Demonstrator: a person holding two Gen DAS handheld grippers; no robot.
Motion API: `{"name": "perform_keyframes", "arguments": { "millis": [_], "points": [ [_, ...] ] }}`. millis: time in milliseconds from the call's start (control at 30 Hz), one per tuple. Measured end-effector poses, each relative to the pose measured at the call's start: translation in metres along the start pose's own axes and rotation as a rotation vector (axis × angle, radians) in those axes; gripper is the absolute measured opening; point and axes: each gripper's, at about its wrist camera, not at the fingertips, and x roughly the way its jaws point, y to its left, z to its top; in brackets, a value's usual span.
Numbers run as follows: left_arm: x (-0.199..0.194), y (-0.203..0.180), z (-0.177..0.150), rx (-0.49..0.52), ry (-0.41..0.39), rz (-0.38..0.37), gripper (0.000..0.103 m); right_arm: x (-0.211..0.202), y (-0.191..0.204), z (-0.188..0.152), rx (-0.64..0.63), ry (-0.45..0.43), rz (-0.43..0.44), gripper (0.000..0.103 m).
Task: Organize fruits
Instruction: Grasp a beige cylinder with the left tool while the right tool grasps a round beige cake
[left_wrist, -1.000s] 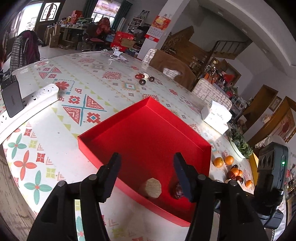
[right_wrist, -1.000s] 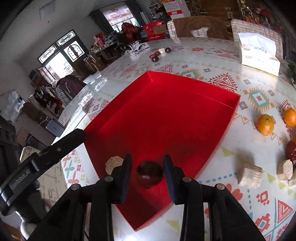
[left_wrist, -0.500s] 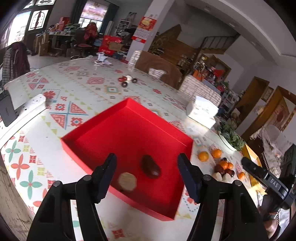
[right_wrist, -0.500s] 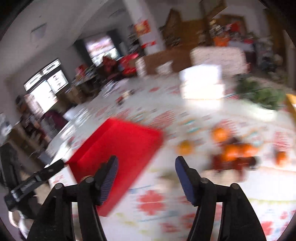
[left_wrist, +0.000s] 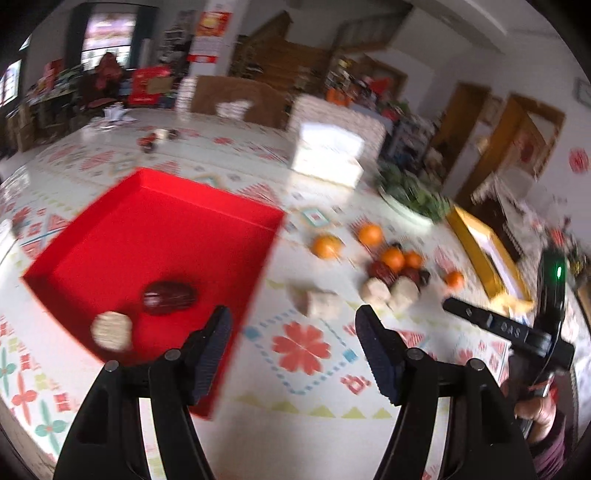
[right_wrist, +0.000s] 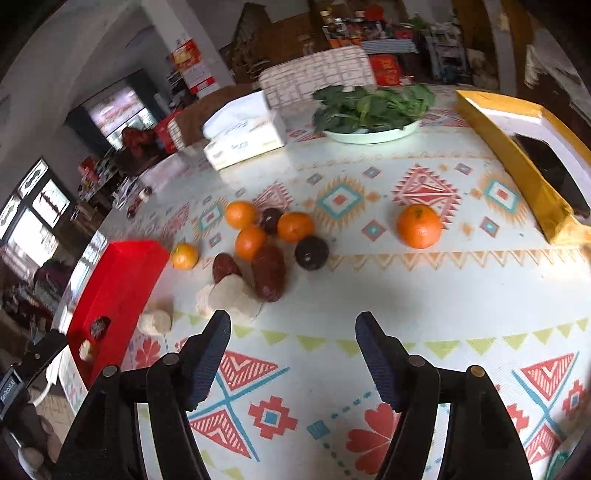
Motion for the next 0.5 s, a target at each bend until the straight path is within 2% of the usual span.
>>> {"name": "perform_keyframes", "arguments": {
  "millis": [133, 267, 400, 500],
  "points": [
    [0.018, -0.017, -0.005, 0.062, 0.044, 0.004, 0.069, 0.004, 0.012, -0.002, -0.066, -0.017, 0.002, 0.072],
    [0.045, -0.037, -0.006, 0.18, 0.065, 0.039, 0.069, 0.014, 0.019, -0.002, -0.089, 0.001, 0.033, 0.072],
    [0.069, -0.042, -0.002, 0.213, 0.096, 0.054, 0.068, 0.029, 0.037, -0.004, -0.148, 0.03, 0.055, 0.071],
    [0.083, -0.041, 0.003, 0.218, 0.118, 0.062, 0.061, 0.038, 0.046, -0.005, -0.176, 0.04, 0.054, 0.066]
  ]
}}
